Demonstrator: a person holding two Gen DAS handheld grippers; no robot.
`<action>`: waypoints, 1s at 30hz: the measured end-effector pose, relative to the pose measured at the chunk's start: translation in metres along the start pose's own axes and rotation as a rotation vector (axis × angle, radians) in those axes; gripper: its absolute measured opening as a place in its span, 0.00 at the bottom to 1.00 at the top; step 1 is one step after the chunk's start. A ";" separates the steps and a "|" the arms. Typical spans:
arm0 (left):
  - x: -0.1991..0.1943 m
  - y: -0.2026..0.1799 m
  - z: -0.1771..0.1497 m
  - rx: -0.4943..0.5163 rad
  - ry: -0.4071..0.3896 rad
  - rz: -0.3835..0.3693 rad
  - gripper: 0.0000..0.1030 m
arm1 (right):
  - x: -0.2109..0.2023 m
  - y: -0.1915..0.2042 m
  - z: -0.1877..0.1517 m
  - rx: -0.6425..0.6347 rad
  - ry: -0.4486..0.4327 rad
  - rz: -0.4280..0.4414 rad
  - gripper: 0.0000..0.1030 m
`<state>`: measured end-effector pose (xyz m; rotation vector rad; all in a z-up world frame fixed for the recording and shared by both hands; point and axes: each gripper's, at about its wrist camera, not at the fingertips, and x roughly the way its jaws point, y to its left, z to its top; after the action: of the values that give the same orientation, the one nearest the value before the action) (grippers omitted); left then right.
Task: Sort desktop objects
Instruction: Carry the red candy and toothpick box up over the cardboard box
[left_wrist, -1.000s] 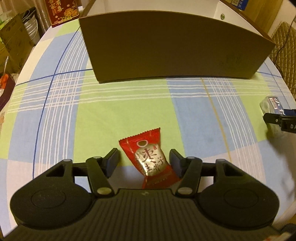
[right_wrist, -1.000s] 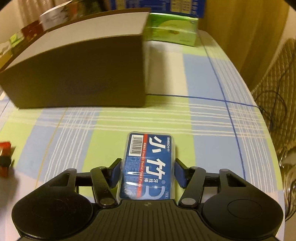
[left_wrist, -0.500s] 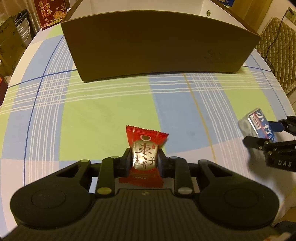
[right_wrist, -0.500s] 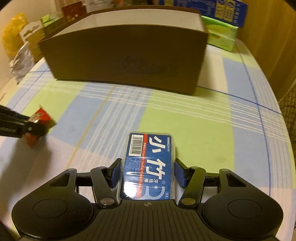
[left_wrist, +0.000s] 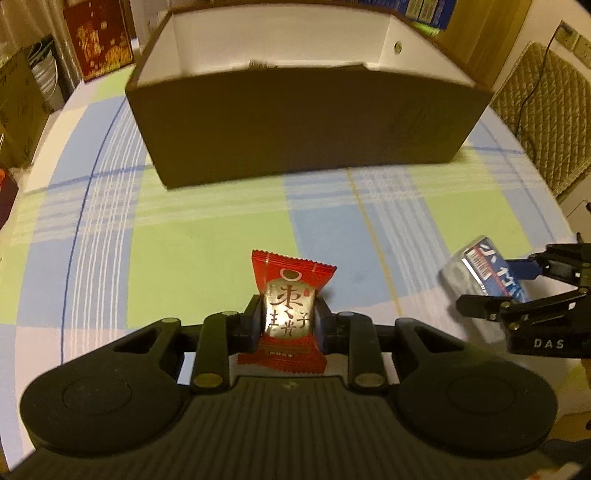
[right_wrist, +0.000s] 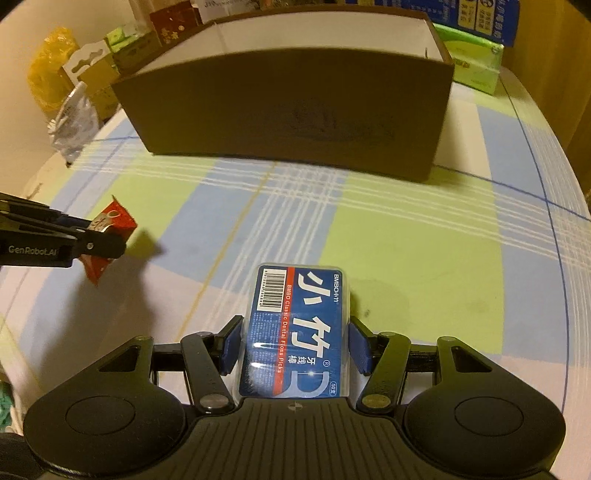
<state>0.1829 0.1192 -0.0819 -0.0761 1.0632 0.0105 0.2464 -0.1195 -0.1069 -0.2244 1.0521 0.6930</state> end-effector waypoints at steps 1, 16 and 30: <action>-0.004 0.000 0.003 0.002 -0.012 -0.003 0.22 | -0.003 0.001 0.002 0.000 -0.007 0.008 0.54; -0.049 0.000 0.095 0.071 -0.213 -0.008 0.22 | -0.060 0.016 0.096 -0.030 -0.246 0.100 0.54; 0.000 0.023 0.180 0.086 -0.203 0.025 0.22 | -0.023 0.002 0.192 -0.001 -0.282 0.058 0.54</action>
<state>0.3387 0.1544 0.0043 0.0164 0.8609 -0.0050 0.3762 -0.0340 0.0085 -0.0938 0.7910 0.7531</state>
